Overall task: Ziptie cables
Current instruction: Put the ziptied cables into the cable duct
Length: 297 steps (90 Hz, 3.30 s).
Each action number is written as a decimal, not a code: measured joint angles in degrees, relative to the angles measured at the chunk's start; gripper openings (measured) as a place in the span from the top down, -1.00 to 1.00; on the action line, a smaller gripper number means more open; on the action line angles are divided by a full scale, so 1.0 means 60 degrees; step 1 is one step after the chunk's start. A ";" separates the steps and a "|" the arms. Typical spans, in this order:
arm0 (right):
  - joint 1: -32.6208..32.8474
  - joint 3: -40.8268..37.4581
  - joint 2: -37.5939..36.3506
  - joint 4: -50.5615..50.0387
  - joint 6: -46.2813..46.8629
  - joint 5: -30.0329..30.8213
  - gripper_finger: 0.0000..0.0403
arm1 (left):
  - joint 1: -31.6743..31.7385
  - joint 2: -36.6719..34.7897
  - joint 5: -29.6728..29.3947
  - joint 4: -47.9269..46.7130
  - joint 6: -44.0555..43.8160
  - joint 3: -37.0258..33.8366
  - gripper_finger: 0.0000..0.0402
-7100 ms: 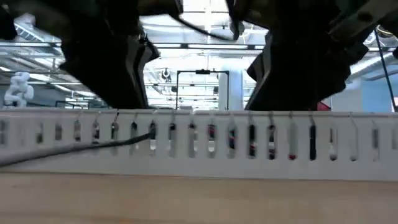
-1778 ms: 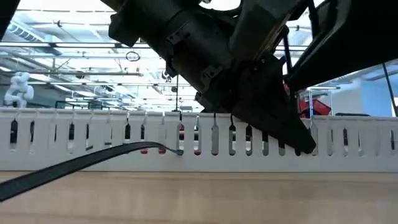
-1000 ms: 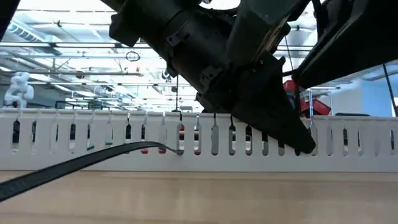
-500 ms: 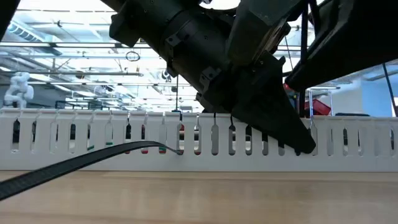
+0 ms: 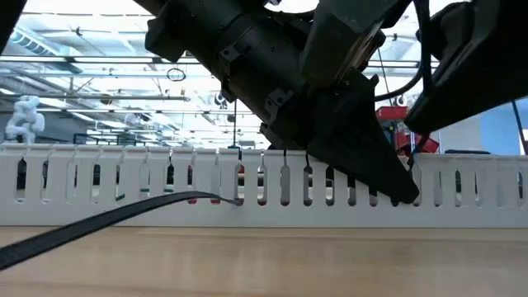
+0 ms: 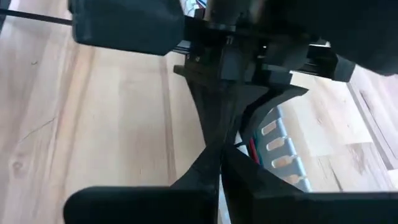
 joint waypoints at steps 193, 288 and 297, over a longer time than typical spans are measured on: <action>0.0467 0.0670 0.0688 -0.2954 0.1390 -0.0570 0.74 | -0.0003 0.0091 0.0058 0.0424 0.0557 -0.0182 0.73; 0.0367 0.0687 -0.0327 -0.3382 0.3018 0.0147 0.98 | -0.1263 -0.2354 -0.2570 -0.4571 -0.0041 -0.0171 0.42; 0.0214 0.0684 -0.0088 -0.3393 0.2951 -0.0244 1.00 | -0.1239 -0.2392 -0.2808 -0.5413 -0.0824 -0.0311 0.42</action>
